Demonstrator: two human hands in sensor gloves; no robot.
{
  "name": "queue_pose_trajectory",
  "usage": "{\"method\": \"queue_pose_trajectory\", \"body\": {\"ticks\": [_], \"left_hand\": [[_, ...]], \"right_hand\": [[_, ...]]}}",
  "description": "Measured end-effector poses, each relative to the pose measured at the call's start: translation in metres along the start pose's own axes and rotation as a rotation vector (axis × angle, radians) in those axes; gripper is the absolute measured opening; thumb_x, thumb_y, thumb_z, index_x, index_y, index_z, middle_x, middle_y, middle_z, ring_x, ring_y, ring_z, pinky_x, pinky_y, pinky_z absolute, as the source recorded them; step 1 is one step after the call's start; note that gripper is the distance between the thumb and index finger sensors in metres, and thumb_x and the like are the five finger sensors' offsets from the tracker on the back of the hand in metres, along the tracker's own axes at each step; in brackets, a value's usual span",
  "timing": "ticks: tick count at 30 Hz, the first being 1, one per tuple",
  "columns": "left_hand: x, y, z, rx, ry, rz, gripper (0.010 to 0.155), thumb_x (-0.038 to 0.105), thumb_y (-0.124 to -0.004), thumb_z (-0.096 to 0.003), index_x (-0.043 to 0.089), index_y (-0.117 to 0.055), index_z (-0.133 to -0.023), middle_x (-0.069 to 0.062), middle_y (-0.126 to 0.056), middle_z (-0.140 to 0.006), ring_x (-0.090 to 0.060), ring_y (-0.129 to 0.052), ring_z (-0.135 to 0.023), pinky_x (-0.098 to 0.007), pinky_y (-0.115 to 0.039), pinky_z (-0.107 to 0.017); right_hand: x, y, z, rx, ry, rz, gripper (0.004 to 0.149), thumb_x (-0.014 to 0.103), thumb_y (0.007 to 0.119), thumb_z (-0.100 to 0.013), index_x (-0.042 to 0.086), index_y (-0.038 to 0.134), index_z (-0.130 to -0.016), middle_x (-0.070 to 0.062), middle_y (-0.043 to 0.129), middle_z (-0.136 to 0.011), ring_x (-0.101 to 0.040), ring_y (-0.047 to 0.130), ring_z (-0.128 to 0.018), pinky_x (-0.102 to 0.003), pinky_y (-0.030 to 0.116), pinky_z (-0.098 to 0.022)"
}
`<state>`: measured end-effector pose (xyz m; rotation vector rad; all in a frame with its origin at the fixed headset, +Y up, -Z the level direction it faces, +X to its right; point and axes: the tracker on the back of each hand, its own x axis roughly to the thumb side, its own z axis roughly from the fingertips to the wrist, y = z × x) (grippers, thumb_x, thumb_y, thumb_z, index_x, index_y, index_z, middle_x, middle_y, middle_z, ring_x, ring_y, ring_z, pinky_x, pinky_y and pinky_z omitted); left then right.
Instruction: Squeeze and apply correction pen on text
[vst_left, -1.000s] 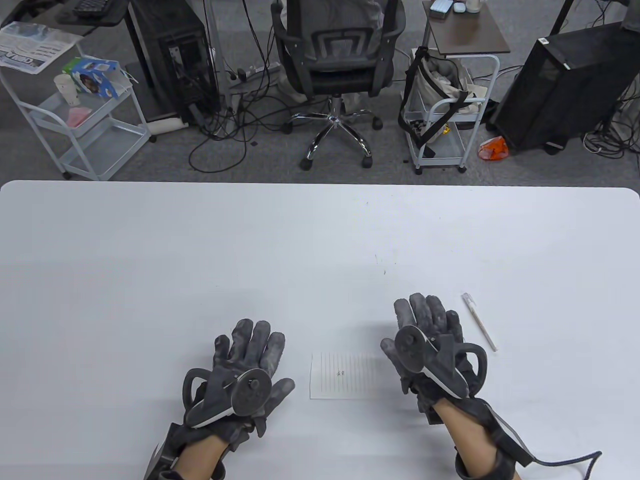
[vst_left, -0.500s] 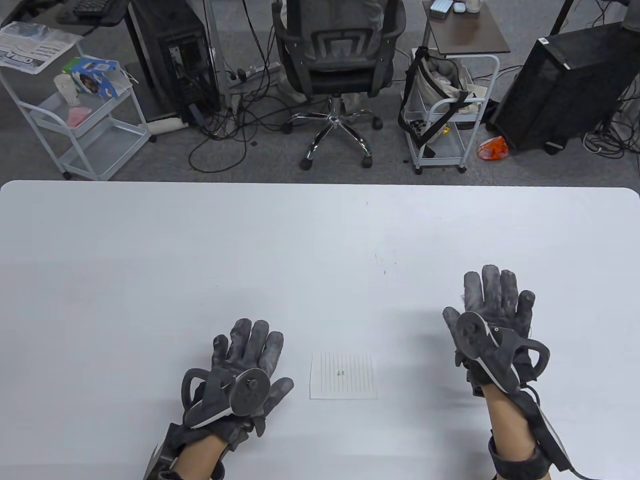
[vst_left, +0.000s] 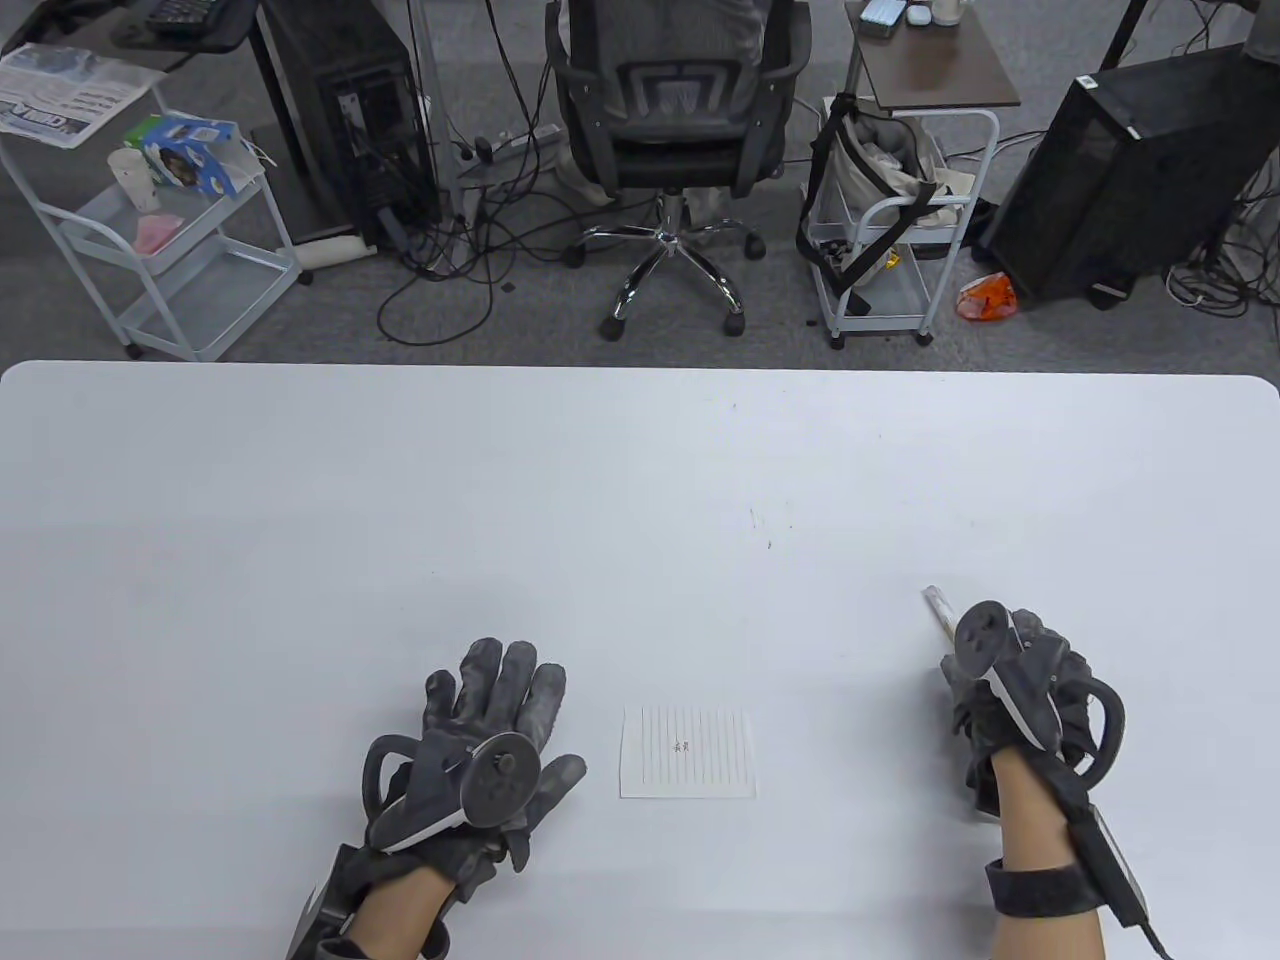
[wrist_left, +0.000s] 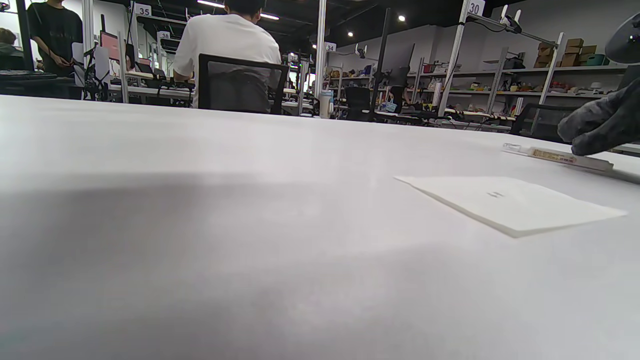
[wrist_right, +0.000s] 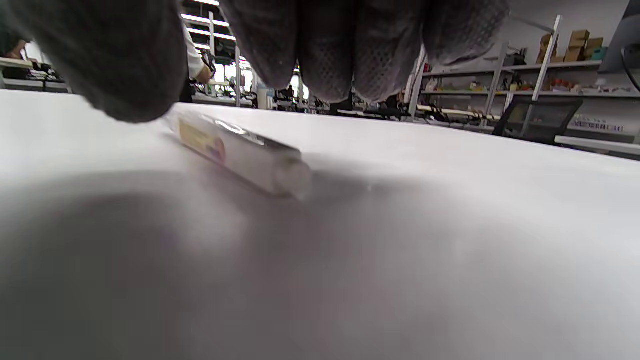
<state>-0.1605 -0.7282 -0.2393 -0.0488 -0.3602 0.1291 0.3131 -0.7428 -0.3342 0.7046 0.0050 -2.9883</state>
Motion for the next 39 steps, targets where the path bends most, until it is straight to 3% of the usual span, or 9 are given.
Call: {"method": "queue_pose_trajectory", "body": {"ticks": [9,17,28,33,37,39], "left_hand": [[0.0,-0.001,-0.001,-0.015,0.0,0.001,0.084,0.071,-0.053,-0.0418,0.026,-0.032,-0.109,-0.008,-0.028,-0.12,-0.044,-0.028,-0.111,-0.071,-0.037,-0.071],[0.0,-0.001,-0.001,-0.018,0.003,0.004,0.084,0.071,-0.053,-0.0418,0.026,-0.032,-0.109,-0.008,-0.029,-0.12,-0.044,-0.028,-0.111,-0.071,-0.037,-0.071],[0.001,0.0,0.0,-0.001,-0.006,0.003,0.084,0.071,-0.054,-0.0418,0.026,-0.032,-0.109,-0.008,-0.029,-0.12,-0.044,-0.028,-0.111,-0.071,-0.037,-0.071],[0.002,0.0,0.0,0.008,-0.009,-0.004,0.084,0.071,-0.054,-0.0418,0.026,-0.032,-0.109,-0.008,-0.029,-0.12,-0.044,-0.028,-0.111,-0.071,-0.037,-0.071],[0.003,0.0,0.0,0.006,-0.011,-0.009,0.084,0.071,-0.054,-0.0418,0.026,-0.033,-0.109,-0.008,-0.03,-0.12,-0.043,-0.029,-0.111,-0.07,-0.037,-0.071],[0.004,0.0,0.001,0.015,-0.015,-0.013,0.083,0.07,-0.054,-0.0419,0.026,-0.033,-0.109,-0.008,-0.03,-0.12,-0.043,-0.029,-0.111,-0.07,-0.037,-0.072]], "right_hand": [[0.0,0.008,-0.003,0.023,0.032,-0.019,0.048,0.043,0.089,-0.037,0.026,0.081,-0.081,0.0,0.094,-0.078,-0.027,0.094,-0.067,-0.048,0.076,-0.06],[0.01,-0.005,0.005,-0.034,-0.044,-0.005,0.046,0.042,0.089,-0.036,0.024,0.083,-0.078,-0.001,0.097,-0.07,-0.026,0.097,-0.058,-0.048,0.079,-0.056],[0.046,-0.065,0.054,-0.332,-0.365,-0.263,0.046,0.045,0.091,-0.035,0.022,0.086,-0.074,-0.001,0.1,-0.064,-0.027,0.1,-0.05,-0.049,0.082,-0.052],[0.061,-0.083,0.087,-0.45,-0.54,-0.281,0.046,0.045,0.091,-0.036,0.023,0.086,-0.075,-0.001,0.099,-0.065,-0.026,0.099,-0.051,-0.048,0.082,-0.053],[0.076,-0.088,0.109,-0.502,-0.706,-0.267,0.045,0.045,0.091,-0.036,0.023,0.085,-0.075,0.0,0.099,-0.065,-0.026,0.099,-0.052,-0.048,0.082,-0.053],[0.085,-0.088,0.118,-0.474,-0.823,-0.294,0.045,0.045,0.09,-0.036,0.024,0.085,-0.075,0.0,0.099,-0.065,-0.026,0.099,-0.052,-0.048,0.082,-0.053]]}}
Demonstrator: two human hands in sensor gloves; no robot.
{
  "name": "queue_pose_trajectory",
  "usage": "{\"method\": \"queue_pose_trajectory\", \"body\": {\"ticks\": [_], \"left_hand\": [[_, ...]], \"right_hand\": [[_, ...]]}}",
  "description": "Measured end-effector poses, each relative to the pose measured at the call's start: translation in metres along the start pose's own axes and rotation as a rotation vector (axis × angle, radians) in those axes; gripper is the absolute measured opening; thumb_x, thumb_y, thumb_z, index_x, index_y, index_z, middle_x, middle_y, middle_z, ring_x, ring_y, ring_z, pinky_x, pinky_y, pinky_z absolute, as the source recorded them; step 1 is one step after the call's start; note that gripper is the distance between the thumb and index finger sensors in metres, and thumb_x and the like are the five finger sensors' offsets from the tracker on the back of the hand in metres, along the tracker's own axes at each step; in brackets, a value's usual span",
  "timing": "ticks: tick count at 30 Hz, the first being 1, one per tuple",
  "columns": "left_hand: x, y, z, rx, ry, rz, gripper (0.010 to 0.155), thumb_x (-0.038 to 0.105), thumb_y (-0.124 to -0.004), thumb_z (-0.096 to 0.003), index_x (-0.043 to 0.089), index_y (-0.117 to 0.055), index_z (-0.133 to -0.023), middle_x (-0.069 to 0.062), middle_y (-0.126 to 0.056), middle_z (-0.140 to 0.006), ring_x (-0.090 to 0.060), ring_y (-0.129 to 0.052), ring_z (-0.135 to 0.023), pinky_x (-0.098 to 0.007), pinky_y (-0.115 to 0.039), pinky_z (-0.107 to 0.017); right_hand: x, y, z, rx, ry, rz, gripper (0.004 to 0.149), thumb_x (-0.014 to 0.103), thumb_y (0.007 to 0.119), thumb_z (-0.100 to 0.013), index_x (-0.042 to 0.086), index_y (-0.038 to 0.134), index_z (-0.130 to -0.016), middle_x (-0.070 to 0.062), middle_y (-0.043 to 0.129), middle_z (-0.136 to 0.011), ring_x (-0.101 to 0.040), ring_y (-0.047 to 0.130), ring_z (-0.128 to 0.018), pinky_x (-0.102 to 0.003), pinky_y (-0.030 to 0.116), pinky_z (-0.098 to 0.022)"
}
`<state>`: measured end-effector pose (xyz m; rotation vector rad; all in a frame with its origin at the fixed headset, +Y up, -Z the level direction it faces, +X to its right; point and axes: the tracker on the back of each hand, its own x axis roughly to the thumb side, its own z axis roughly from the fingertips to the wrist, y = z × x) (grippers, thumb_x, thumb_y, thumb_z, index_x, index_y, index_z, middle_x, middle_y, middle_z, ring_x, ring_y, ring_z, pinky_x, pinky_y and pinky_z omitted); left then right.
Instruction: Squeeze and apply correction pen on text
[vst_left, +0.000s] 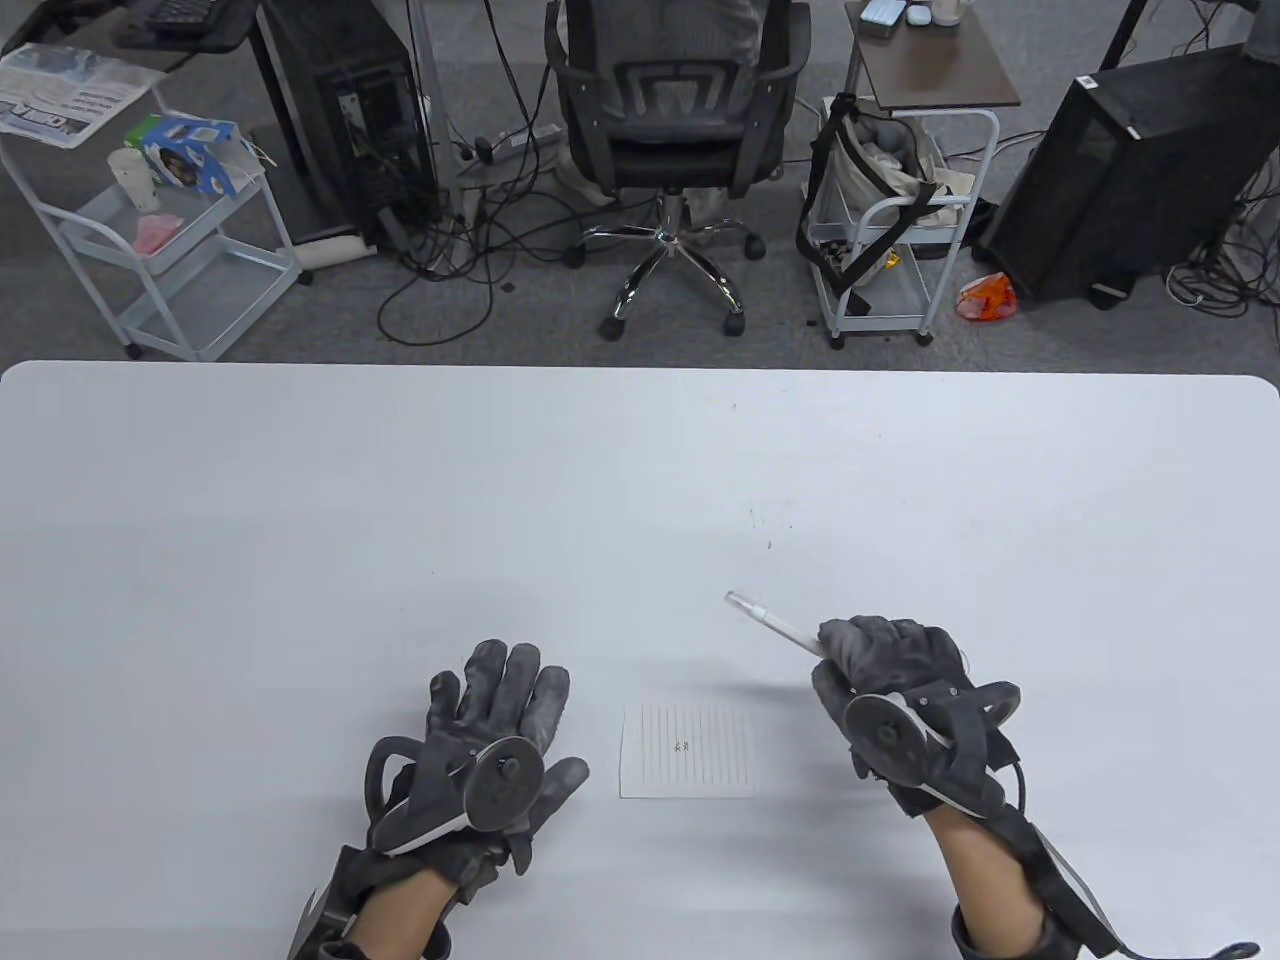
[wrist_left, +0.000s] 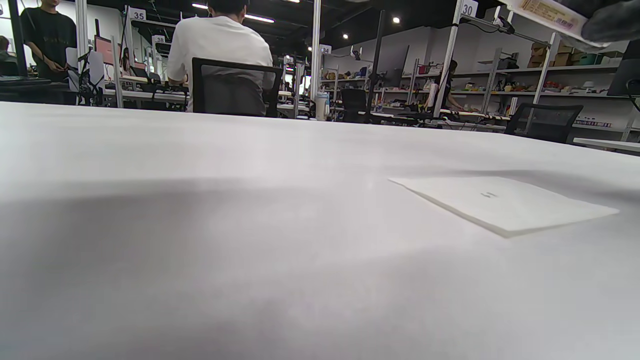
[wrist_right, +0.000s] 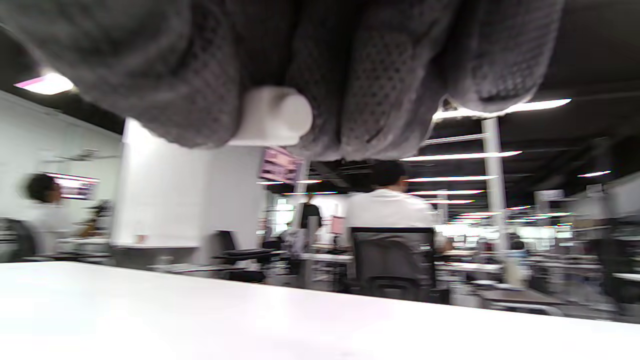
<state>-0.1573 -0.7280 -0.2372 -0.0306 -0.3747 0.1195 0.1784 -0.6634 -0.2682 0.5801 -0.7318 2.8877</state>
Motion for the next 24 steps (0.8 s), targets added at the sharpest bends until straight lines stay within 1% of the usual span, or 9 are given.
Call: {"method": "queue_pose_trajectory", "body": {"ticks": [2,6,11,15,17,18,22,24], "left_hand": [[0.001,0.0,0.001,0.033,-0.005,-0.005,0.083,0.07,-0.054,-0.0416,0.026,-0.034,-0.109,-0.008,-0.032,-0.12,-0.042,-0.031,-0.112,-0.07,-0.038,-0.072],[0.005,0.0,0.001,0.059,-0.01,-0.063,0.083,0.07,-0.054,-0.0416,0.026,-0.034,-0.109,-0.008,-0.032,-0.12,-0.041,-0.032,-0.112,-0.07,-0.039,-0.072],[0.009,-0.003,-0.001,0.037,-0.014,-0.07,0.083,0.07,-0.054,-0.0416,0.027,-0.034,-0.109,-0.007,-0.031,-0.12,-0.042,-0.031,-0.112,-0.07,-0.039,-0.072],[0.01,-0.004,-0.002,0.044,-0.013,-0.08,0.083,0.07,-0.055,-0.0413,0.027,-0.036,-0.109,-0.007,-0.033,-0.12,-0.042,-0.033,-0.112,-0.07,-0.041,-0.072],[0.012,-0.002,-0.002,0.107,-0.011,-0.09,0.082,0.069,-0.059,-0.0413,0.026,-0.04,-0.108,-0.007,-0.04,-0.119,-0.042,-0.041,-0.112,-0.068,-0.046,-0.073],[0.013,-0.002,-0.002,0.123,-0.012,-0.093,0.081,0.068,-0.061,-0.0415,0.026,-0.042,-0.108,-0.007,-0.043,-0.119,-0.042,-0.046,-0.111,-0.067,-0.049,-0.072],[0.024,-0.003,-0.003,0.157,-0.053,-0.119,0.076,0.064,-0.067,-0.0417,0.027,-0.048,-0.106,-0.004,-0.054,-0.115,-0.038,-0.062,-0.107,-0.062,-0.058,-0.072],[0.031,-0.004,-0.003,0.177,-0.076,-0.149,0.072,0.06,-0.071,-0.0418,0.029,-0.053,-0.104,-0.002,-0.062,-0.112,-0.035,-0.07,-0.102,-0.059,-0.063,-0.071]], "right_hand": [[0.013,0.004,0.001,0.026,-0.083,-0.057,0.045,0.045,0.091,-0.036,0.023,0.085,-0.075,-0.001,0.099,-0.066,-0.026,0.099,-0.053,-0.048,0.081,-0.054],[0.039,0.009,0.003,0.047,-0.207,-0.026,0.045,0.044,0.091,-0.036,0.024,0.085,-0.075,0.0,0.099,-0.066,-0.026,0.099,-0.053,-0.048,0.081,-0.055],[0.063,0.017,0.006,0.093,-0.297,0.002,0.044,0.044,0.091,-0.036,0.024,0.085,-0.075,0.0,0.099,-0.067,-0.026,0.099,-0.054,-0.048,0.081,-0.055],[0.073,0.021,0.007,0.128,-0.33,0.015,0.044,0.044,0.091,-0.036,0.024,0.085,-0.075,0.0,0.099,-0.066,-0.026,0.099,-0.053,-0.048,0.081,-0.055],[0.075,0.025,0.006,0.158,-0.326,-0.002,0.044,0.044,0.09,-0.036,0.024,0.085,-0.075,0.0,0.099,-0.066,-0.026,0.099,-0.053,-0.048,0.081,-0.055],[0.076,0.027,0.005,0.176,-0.322,-0.022,0.044,0.044,0.09,-0.036,0.024,0.085,-0.075,0.0,0.099,-0.066,-0.026,0.099,-0.053,-0.048,0.081,-0.054],[0.079,0.033,0.002,0.235,-0.302,-0.106,0.044,0.044,0.091,-0.036,0.023,0.086,-0.075,-0.001,0.099,-0.066,-0.027,0.099,-0.053,-0.048,0.081,-0.054],[0.081,0.034,0.001,0.255,-0.304,-0.116,0.044,0.044,0.09,-0.036,0.023,0.086,-0.075,-0.001,0.099,-0.065,-0.026,0.099,-0.052,-0.048,0.081,-0.054]]}}
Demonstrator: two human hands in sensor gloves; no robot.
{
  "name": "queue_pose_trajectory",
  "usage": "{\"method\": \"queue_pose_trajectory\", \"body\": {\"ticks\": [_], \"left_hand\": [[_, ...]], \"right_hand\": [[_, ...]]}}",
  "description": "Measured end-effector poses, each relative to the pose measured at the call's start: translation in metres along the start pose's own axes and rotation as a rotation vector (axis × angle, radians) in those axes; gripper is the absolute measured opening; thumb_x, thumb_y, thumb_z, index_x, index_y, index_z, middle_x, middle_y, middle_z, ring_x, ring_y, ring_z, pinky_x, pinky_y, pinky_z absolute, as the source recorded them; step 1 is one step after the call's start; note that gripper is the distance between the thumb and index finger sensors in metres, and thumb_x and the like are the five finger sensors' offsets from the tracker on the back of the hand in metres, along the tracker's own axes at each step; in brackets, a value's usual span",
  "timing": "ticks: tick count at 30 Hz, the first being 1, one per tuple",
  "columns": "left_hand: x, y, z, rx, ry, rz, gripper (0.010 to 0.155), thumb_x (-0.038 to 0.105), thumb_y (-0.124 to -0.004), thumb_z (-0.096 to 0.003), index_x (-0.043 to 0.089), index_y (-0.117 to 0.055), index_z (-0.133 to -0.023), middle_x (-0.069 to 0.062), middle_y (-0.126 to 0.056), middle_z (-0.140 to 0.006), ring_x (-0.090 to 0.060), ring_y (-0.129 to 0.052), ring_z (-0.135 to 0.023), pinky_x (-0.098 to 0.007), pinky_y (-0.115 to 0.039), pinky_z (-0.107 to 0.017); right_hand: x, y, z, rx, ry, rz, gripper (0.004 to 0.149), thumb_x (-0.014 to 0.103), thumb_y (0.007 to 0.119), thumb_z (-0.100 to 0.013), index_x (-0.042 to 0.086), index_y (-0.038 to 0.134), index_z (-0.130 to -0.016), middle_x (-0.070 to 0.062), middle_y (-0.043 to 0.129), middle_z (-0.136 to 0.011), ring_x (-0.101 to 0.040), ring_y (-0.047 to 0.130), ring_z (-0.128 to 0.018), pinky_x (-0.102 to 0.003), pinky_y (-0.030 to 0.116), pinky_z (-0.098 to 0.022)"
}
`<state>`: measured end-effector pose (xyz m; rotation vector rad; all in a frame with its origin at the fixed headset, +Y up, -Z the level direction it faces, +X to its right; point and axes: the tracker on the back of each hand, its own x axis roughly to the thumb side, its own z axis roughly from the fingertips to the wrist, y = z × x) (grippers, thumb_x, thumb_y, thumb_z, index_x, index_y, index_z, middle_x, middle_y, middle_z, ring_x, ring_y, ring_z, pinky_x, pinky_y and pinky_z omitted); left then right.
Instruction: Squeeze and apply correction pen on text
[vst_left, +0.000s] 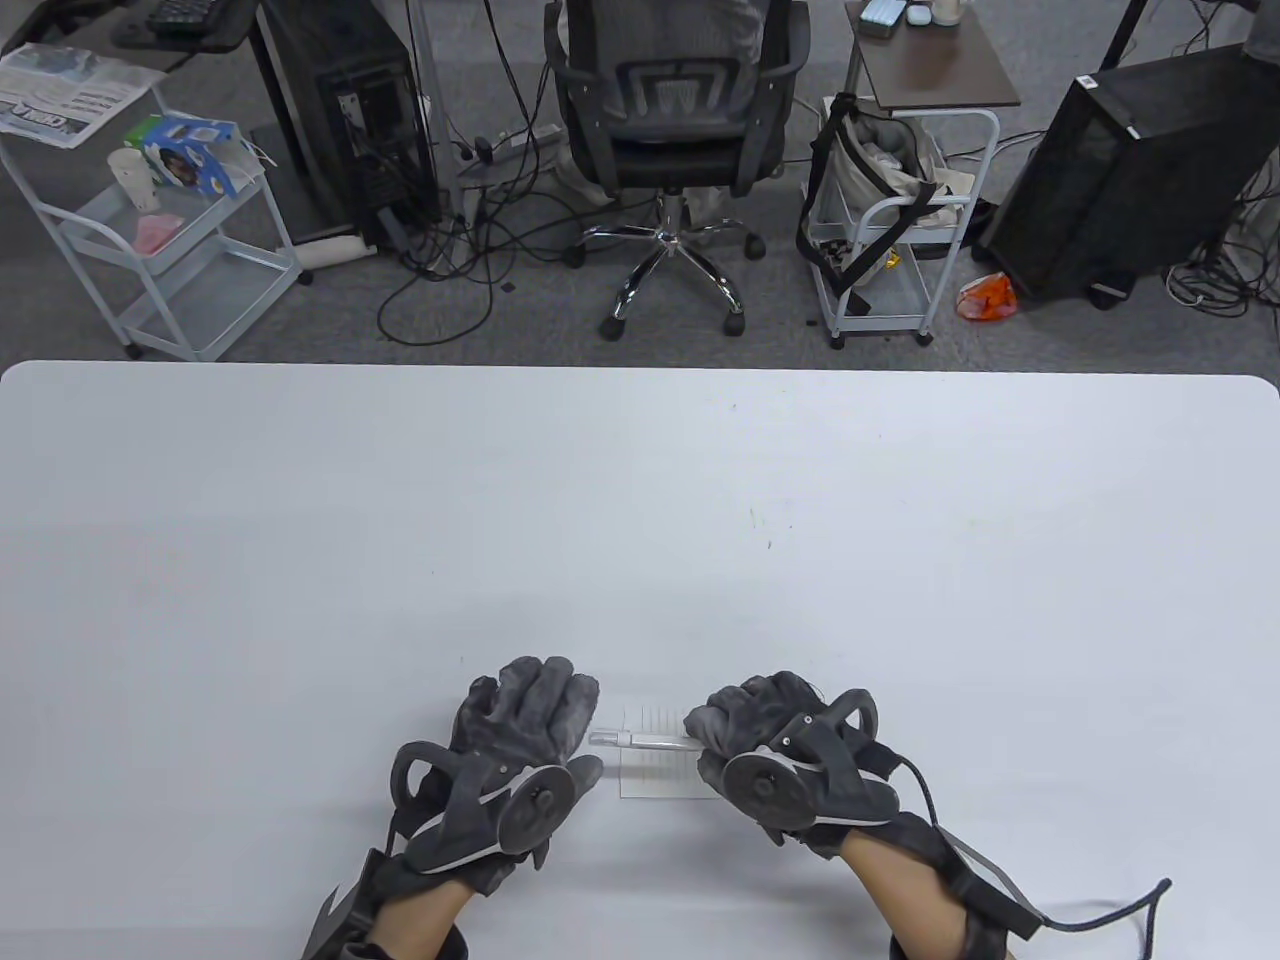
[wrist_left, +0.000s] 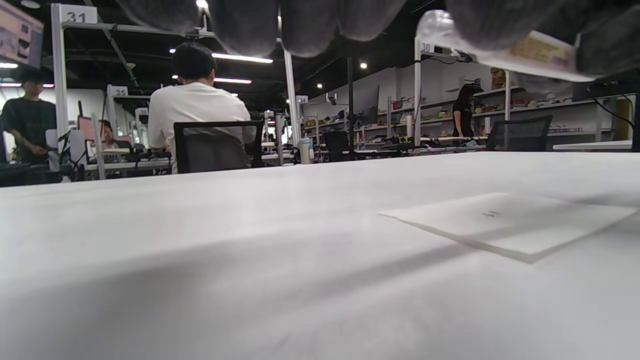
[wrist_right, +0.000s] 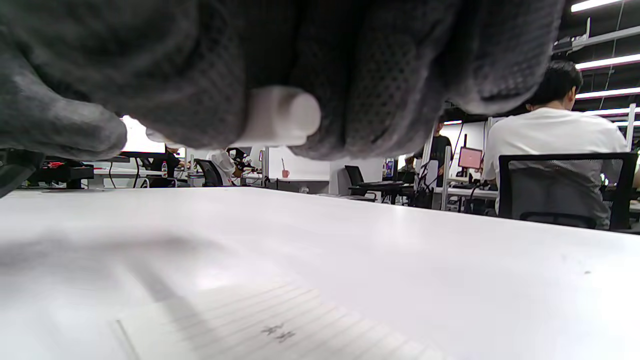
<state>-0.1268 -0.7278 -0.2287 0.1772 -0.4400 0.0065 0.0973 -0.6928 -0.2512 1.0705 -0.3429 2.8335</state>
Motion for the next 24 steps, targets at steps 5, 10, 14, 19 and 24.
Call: {"method": "queue_pose_trajectory", "body": {"ticks": [5,10,14,19,24], "left_hand": [[0.017,0.003,-0.002,0.035,-0.048,-0.064,0.055,0.051,-0.076,-0.0415,0.029,-0.073,-0.091,0.003,-0.088,-0.09,-0.025,-0.095,-0.077,-0.049,-0.077,-0.061],[0.017,0.002,-0.002,0.03,-0.062,-0.066,0.052,0.05,-0.074,-0.0409,0.029,-0.075,-0.088,0.004,-0.092,-0.082,-0.022,-0.097,-0.068,-0.047,-0.079,-0.057],[0.016,0.004,-0.002,0.037,-0.069,-0.063,0.051,0.048,-0.07,-0.0414,0.027,-0.076,-0.088,0.003,-0.092,-0.079,-0.021,-0.097,-0.063,-0.045,-0.079,-0.055],[0.008,0.006,-0.003,0.045,-0.02,0.023,0.052,0.047,-0.067,-0.0417,0.024,-0.076,-0.087,0.003,-0.093,-0.075,-0.02,-0.098,-0.059,-0.045,-0.08,-0.053],[-0.005,0.005,-0.005,0.046,0.055,0.171,0.052,0.048,-0.066,-0.0421,0.023,-0.077,-0.086,0.003,-0.094,-0.073,-0.02,-0.098,-0.057,-0.044,-0.081,-0.05]], "right_hand": [[0.0,0.0,-0.002,0.031,0.01,-0.089,0.044,0.044,0.09,-0.036,0.023,0.086,-0.074,-0.001,0.099,-0.065,-0.027,0.099,-0.052,-0.048,0.081,-0.054],[-0.011,0.002,-0.002,0.07,0.051,-0.237,0.044,0.044,0.09,-0.036,0.022,0.086,-0.075,-0.002,0.099,-0.064,-0.027,0.099,-0.052,-0.049,0.081,-0.054],[-0.024,0.005,-0.002,0.084,0.126,-0.384,0.044,0.045,0.089,-0.037,0.023,0.086,-0.075,-0.002,0.099,-0.066,-0.027,0.099,-0.053,-0.049,0.081,-0.054],[-0.046,0.006,0.005,-0.016,0.27,-0.5,0.059,0.056,0.086,-0.036,0.022,0.08,-0.084,-0.003,0.093,-0.078,-0.03,0.094,-0.065,-0.051,0.076,-0.06],[-0.061,0.014,0.012,-0.06,0.44,-0.674,0.074,0.066,0.082,-0.036,0.021,0.071,-0.094,-0.008,0.084,-0.092,-0.036,0.088,-0.077,-0.055,0.071,-0.065]]}}
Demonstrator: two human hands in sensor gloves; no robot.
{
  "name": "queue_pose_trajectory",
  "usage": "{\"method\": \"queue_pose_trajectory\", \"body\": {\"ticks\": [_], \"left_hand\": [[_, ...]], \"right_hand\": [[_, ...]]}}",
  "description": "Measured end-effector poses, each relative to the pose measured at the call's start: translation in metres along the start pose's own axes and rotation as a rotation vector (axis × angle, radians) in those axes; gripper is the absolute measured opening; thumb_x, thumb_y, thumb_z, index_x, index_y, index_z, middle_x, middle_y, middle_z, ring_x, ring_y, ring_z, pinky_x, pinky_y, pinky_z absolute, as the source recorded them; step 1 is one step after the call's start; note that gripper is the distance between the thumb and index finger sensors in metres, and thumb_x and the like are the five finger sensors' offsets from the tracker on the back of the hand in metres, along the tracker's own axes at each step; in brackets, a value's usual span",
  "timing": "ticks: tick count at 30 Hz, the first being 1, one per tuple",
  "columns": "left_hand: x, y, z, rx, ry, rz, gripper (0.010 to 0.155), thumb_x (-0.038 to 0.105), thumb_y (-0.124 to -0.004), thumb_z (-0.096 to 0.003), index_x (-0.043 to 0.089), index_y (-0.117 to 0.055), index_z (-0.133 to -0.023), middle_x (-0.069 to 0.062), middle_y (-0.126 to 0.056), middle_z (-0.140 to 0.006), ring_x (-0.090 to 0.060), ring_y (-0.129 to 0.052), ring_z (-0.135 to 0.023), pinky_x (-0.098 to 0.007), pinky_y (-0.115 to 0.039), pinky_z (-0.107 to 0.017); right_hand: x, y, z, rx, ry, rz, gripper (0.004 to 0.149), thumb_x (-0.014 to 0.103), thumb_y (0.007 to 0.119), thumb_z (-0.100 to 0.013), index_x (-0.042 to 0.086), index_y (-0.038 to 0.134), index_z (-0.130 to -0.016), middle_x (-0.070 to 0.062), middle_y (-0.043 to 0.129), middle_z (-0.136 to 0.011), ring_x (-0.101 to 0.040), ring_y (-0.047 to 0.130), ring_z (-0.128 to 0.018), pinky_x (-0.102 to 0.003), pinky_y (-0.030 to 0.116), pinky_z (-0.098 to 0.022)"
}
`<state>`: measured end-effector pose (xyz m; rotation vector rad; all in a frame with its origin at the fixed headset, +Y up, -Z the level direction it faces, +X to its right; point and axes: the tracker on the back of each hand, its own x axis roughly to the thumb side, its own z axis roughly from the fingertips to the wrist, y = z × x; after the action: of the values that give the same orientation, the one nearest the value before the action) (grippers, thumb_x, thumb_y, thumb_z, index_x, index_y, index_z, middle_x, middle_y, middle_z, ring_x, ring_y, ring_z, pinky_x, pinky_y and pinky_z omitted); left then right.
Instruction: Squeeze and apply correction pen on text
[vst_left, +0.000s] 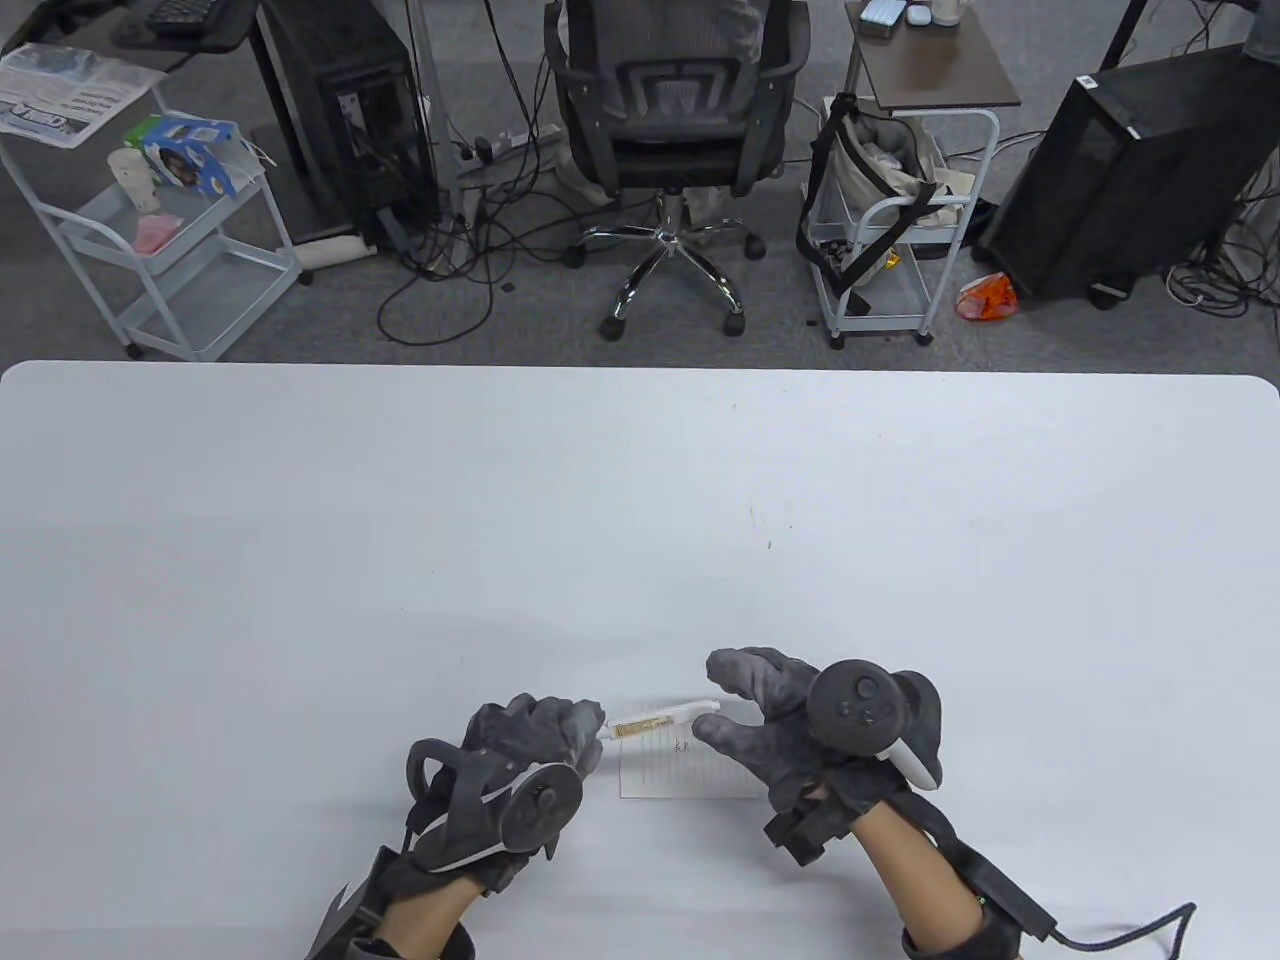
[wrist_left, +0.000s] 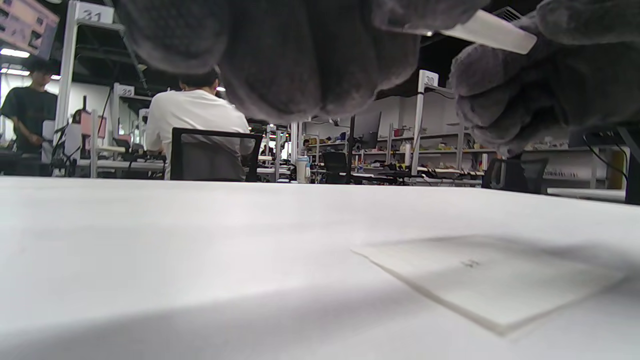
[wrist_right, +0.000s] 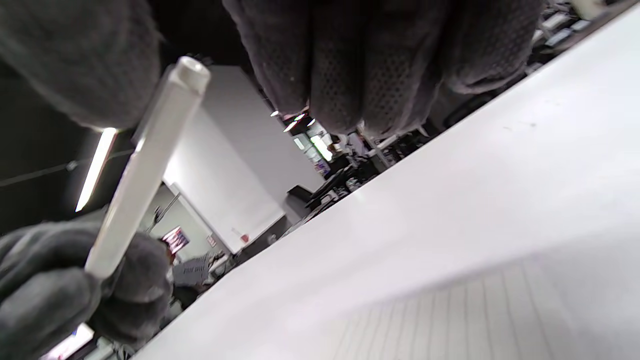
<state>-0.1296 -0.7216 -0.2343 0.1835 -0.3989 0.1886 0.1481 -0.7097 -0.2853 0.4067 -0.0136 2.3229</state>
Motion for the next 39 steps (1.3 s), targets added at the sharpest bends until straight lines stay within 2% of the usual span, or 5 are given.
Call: {"method": "queue_pose_trajectory", "body": {"ticks": [12,18,26,31,39], "left_hand": [[0.021,0.008,0.002,0.035,-0.035,0.202,0.052,0.049,-0.069,-0.041,0.018,-0.082,-0.081,0.002,-0.1,-0.064,-0.017,-0.104,-0.044,-0.041,-0.087,-0.042],[0.029,0.008,0.003,0.023,-0.07,0.194,0.052,0.049,-0.069,-0.0408,0.018,-0.083,-0.081,0.003,-0.1,-0.063,-0.017,-0.104,-0.044,-0.041,-0.087,-0.042],[0.023,0.012,-0.002,0.006,-0.081,0.204,0.052,0.049,-0.07,-0.0397,0.019,-0.085,-0.079,0.003,-0.101,-0.061,-0.017,-0.104,-0.043,-0.041,-0.087,-0.041],[0.018,0.015,-0.005,-0.013,-0.083,0.192,0.051,0.047,-0.071,-0.0382,0.018,-0.087,-0.077,0.002,-0.103,-0.059,-0.018,-0.105,-0.041,-0.042,-0.087,-0.04],[-0.049,0.006,-0.002,-0.054,0.124,-0.044,0.051,0.048,-0.074,-0.039,0.019,-0.088,-0.078,0.0,-0.103,-0.063,-0.022,-0.106,-0.047,-0.044,-0.086,-0.043]], "right_hand": [[0.015,0.04,0.001,0.031,0.18,-0.41,0.066,0.072,0.078,-0.036,0.021,0.082,-0.077,-0.004,0.096,-0.064,-0.028,0.098,-0.045,-0.049,0.08,-0.046],[0.015,0.043,-0.001,0.042,0.157,-0.448,0.045,0.067,0.079,-0.039,0.026,0.092,-0.052,0.003,0.1,-0.035,-0.022,0.097,-0.021,-0.045,0.085,-0.033],[0.014,0.041,-0.005,0.007,0.108,-0.515,0.042,0.059,0.082,-0.041,0.02,0.096,-0.047,0.0,0.1,-0.027,-0.022,0.095,-0.014,-0.043,0.085,-0.03],[0.02,0.03,-0.004,-0.07,0.03,-0.465,0.041,0.058,0.082,-0.041,0.019,0.095,-0.048,0.0,0.1,-0.028,-0.022,0.095,-0.015,-0.043,0.085,-0.031],[-0.011,-0.029,0.011,-0.317,0.044,-0.372,0.042,0.058,0.083,-0.04,0.019,0.095,-0.047,0.0,0.1,-0.028,-0.023,0.095,-0.015,-0.044,0.085,-0.032]]}}
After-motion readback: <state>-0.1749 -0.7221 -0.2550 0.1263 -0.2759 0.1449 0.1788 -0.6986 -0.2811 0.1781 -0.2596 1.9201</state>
